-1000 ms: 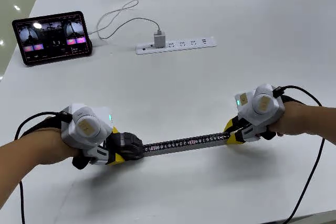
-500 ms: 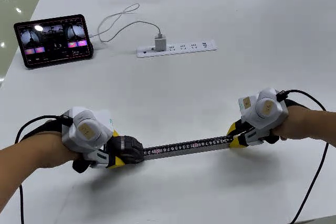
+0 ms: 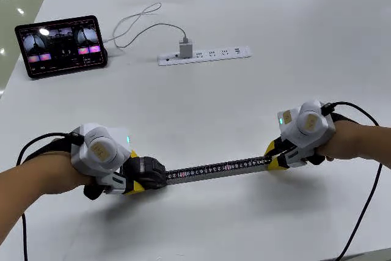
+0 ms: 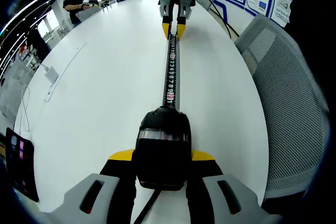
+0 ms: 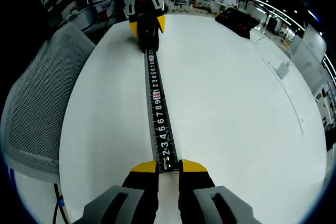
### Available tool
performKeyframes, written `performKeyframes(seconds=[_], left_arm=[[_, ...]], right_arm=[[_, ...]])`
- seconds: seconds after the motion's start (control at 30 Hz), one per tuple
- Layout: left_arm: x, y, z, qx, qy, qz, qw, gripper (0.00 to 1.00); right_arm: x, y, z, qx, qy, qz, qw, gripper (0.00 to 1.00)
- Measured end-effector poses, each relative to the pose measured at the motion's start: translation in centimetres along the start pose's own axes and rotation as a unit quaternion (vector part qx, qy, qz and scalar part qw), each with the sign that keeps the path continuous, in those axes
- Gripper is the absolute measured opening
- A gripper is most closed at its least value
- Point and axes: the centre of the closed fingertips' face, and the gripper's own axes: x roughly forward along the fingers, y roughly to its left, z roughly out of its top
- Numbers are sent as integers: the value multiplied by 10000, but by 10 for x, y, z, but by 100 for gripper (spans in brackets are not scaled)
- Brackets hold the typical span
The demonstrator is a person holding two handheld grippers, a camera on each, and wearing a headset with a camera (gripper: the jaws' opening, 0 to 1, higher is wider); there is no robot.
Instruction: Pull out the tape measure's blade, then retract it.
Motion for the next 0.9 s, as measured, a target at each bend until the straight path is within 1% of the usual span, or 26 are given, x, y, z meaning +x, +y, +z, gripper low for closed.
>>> performKeyframes(seconds=[0.13,0.27,0.5,0.6,0.63,0.67,0.73,0.9], left_arm=[[0,0,1,-3,-1,-3,10000,32],[1,0,1,-69,-41,-25,10000,32],[1,0,2,-66,-44,-45,10000,32],[1,1,2,-22,15,-42,10000,32],[1,1,2,10,52,-50,10000,32],[1,1,2,33,74,-60,9999,32],[1,1,2,94,114,-79,9999,33],[1,-1,2,256,251,-92,9993,33]], right_arm=[[-1,0,0,-17,37,0,10000,10],[0,-2,0,90,48,12,9999,10],[1,-2,-1,74,176,19,9998,11],[1,-2,-2,19,187,27,9998,11],[1,-2,-2,-51,206,45,9998,11],[1,-3,-2,-195,229,73,9995,11],[1,-2,-2,-177,260,57,9995,11],[1,1,-1,-318,421,77,9986,12]])
